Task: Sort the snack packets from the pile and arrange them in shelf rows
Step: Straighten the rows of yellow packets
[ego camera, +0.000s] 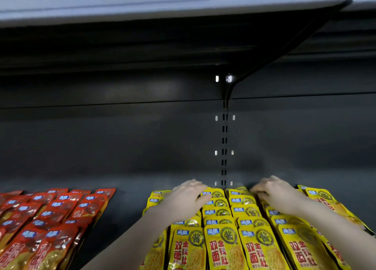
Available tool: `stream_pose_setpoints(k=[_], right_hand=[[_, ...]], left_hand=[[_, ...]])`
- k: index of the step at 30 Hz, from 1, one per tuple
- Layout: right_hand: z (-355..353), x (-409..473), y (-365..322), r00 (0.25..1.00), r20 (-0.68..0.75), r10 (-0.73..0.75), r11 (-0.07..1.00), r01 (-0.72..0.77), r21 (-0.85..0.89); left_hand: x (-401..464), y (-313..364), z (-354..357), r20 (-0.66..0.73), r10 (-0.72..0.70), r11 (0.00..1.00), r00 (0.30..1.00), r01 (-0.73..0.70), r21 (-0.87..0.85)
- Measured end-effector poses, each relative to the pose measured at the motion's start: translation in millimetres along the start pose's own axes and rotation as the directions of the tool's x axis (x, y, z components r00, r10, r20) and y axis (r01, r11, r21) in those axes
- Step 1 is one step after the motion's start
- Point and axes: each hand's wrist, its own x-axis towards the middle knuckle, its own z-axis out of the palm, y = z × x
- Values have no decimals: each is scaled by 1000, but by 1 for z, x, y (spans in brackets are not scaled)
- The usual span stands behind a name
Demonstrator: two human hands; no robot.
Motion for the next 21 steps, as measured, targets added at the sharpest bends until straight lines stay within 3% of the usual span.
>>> stream_pose_setpoints(k=[14, 21], right_hand=[[11, 41, 2, 998, 51, 28, 997, -32, 69], [9, 43, -6, 999, 8, -49, 996, 48, 74]], left_hand=[[35, 1, 13, 100, -51, 998, 994, 54, -33], [36, -1, 16, 90, -41, 998, 995, 45, -53]])
